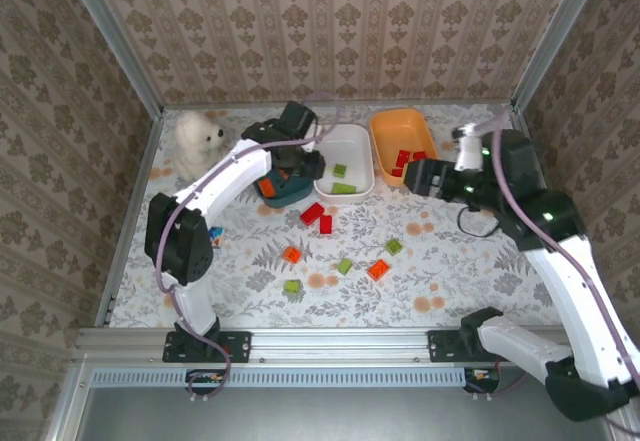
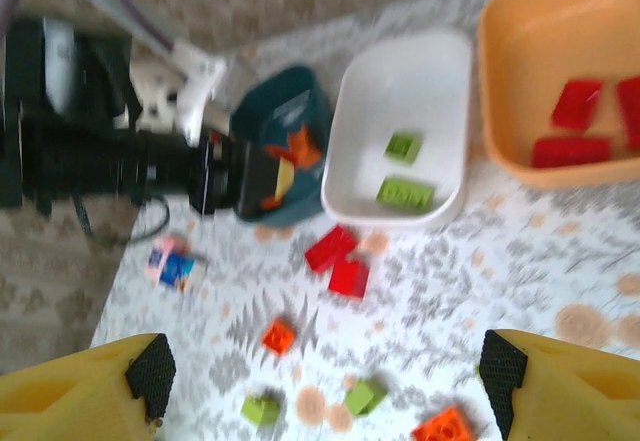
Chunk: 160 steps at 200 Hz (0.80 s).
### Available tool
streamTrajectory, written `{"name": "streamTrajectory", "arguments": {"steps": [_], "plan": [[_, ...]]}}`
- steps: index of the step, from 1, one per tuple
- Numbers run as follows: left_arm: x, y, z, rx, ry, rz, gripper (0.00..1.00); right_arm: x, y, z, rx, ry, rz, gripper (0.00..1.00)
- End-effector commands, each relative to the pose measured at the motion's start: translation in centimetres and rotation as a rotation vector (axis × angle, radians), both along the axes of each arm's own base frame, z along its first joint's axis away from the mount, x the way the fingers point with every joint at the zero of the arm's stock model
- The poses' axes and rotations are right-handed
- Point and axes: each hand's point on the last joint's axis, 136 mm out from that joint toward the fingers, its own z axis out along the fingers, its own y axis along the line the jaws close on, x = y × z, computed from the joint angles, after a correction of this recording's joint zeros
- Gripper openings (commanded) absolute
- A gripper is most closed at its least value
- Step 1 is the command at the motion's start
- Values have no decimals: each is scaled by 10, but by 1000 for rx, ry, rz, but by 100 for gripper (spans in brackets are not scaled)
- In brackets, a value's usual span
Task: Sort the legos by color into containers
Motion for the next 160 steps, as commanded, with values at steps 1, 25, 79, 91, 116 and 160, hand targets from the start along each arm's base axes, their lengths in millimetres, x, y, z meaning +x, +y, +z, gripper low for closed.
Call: {"name": "streamTrajectory", "arguments": {"steps": [1,25,79,91,116,160], "plan": [[6,30,-26,7,111,106,15,0,44,-25,-32,24,159,83],[19,41,-45,-6,168,174,15,3,81,-41,-3,28,227,83],[35,52,-83,12,268,271,15,12,124,-67,-28,86,296,83],[38,51,-90,8,278,282,16,14,129,-72,-24,94,308,83],[46,47,-96,2,290,284,21,12,136,-82,-32,115,332,83],[51,43,-88,-4,284,281,45,9,123,-105,-120,154,292,82]]}}
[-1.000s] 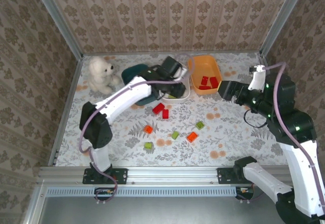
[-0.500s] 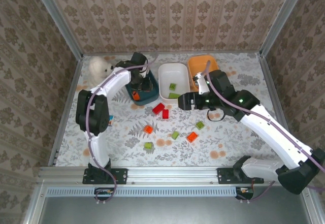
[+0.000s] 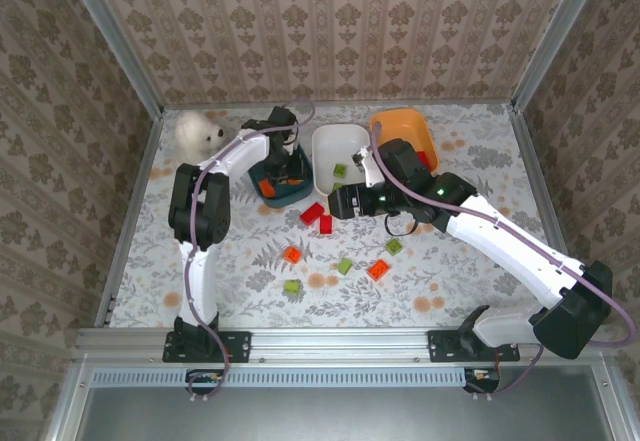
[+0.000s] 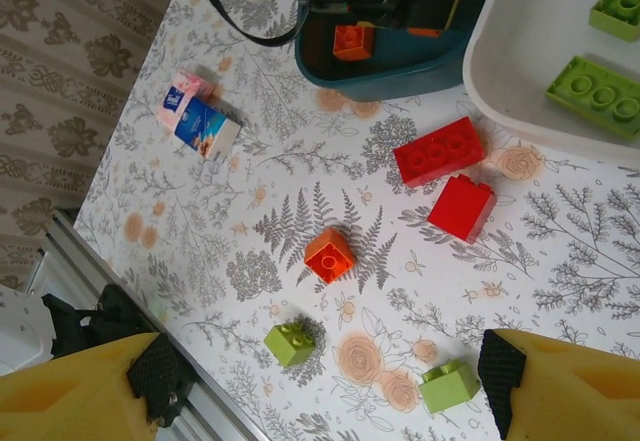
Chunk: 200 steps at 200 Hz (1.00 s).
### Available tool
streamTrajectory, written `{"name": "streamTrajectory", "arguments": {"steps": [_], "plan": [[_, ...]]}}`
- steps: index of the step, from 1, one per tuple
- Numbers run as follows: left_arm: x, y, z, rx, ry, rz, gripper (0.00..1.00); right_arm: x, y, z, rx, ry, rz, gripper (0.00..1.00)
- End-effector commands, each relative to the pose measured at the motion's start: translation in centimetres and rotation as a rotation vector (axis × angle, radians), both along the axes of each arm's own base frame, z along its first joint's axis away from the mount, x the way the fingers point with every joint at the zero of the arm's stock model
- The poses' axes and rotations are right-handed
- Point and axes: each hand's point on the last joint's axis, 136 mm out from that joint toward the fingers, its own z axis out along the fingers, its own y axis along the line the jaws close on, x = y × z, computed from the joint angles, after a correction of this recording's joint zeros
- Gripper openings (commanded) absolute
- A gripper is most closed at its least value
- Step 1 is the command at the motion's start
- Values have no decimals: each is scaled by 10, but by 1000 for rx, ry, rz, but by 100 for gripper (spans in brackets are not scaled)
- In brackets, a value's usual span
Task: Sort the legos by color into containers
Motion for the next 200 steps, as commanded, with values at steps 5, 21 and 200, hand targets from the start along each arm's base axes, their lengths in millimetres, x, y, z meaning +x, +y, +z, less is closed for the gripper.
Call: {"name": "streamTrajectory", "arguments": {"steps": [5,21,200], "plan": [[0,-1,15,-18,6,11,47,0,-14,-19,-85,19,-46,82],[0,-1,24,-25,-8,12,52,2,-29,-29,-150,36,-90,82],[-192,128,121,-103,-309,424,71,-106,74,-118,-438,-30,588,81]]}}
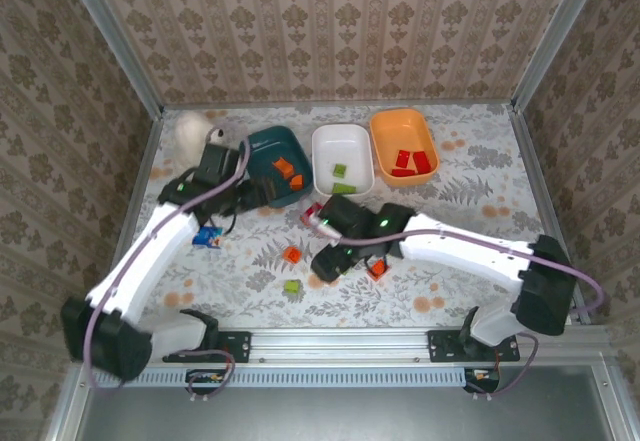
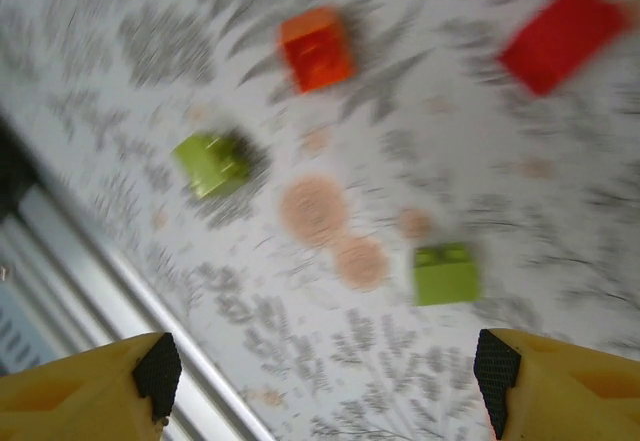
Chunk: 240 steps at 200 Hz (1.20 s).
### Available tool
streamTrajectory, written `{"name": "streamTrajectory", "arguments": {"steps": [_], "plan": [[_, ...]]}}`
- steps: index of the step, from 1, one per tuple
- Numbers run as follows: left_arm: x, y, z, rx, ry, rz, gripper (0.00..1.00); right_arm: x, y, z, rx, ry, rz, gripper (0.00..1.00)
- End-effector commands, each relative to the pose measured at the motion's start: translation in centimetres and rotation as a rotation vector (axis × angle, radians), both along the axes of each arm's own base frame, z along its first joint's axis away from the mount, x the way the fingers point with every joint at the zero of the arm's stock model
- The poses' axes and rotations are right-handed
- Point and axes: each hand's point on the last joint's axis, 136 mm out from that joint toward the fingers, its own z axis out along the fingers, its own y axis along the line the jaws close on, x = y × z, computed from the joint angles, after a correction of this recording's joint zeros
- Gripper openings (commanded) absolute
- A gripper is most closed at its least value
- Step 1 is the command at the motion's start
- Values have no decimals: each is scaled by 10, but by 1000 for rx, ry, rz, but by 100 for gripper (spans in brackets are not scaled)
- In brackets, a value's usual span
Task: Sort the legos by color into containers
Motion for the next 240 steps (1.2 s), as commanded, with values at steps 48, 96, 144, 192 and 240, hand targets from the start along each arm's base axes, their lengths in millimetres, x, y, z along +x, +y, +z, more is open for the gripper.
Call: {"name": "streamTrajectory", "arguments": {"steps": [48,96,144,192,240], "plan": [[-96,76,-20,-6,-1,294,71,-14,69,-54,-115,-4,250,80],[-116,89,-13,-2,-17,316,71,-15,84,-90,-188,68,287,73],[-128,95,-11,-10,-20,328,71,-13,86,-107,-244,79,282,40],[-119,71,-16,-64,-6,224,71,9,83,-66,-175,21,177,25],[-104,23,-37,-61,50,26,71,108,0,3,-46,-26,-219,23]]}}
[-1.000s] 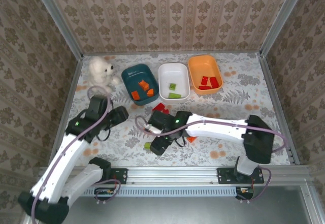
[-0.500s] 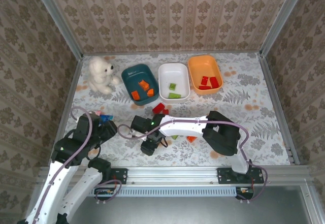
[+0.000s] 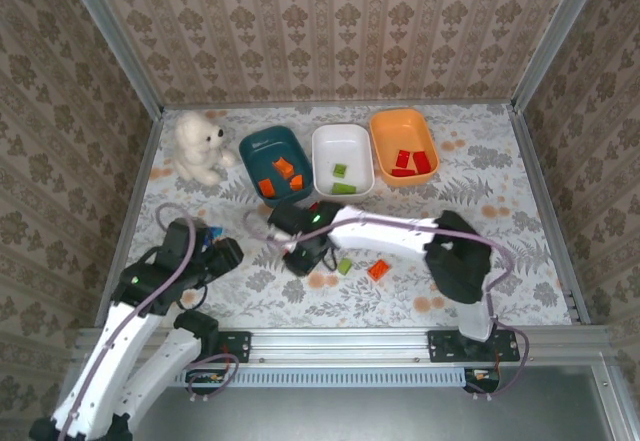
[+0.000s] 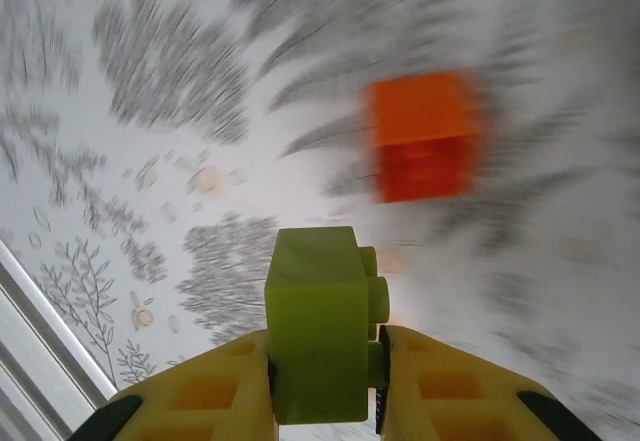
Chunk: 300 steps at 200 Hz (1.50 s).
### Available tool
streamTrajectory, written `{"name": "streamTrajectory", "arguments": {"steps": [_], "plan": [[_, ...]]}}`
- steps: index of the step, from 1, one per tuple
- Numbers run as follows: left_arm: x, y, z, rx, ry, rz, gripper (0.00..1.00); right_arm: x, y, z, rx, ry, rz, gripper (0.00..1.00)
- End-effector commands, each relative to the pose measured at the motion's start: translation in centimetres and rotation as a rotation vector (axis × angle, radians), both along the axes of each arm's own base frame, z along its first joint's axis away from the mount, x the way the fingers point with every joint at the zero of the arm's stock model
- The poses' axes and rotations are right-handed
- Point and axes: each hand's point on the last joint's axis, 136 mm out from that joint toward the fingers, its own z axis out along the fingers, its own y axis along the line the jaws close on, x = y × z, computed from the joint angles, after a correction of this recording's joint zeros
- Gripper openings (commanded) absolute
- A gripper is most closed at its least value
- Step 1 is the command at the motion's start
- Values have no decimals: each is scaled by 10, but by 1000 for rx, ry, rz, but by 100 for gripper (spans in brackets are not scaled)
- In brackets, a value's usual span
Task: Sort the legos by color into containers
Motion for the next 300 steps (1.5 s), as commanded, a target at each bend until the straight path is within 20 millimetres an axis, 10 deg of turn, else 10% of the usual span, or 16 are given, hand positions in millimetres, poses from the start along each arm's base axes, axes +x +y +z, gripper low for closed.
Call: {"name": "streamTrajectory", "arguments": {"steps": [1,63,159,202,238,300], "plan": [[9,-28,0,-16,-30,-123,71,57,-57,41,37,-64,-248,23],[30,-88,-2,37,-33,-298,72,167,-141,27,-77,-75,-584,22],[41,-113,-1,58,-25,-360,73,205,-145,-32,-227,-21,-640,38],[39,-110,-7,75,-8,-371,74,212,-138,19,-125,-107,-635,58],[39,-99,-5,133,5,-417,76,206,-137,113,91,-267,-637,58],[35,-117,-46,263,118,-653,82,103,-134,171,663,-298,-548,72]]}}
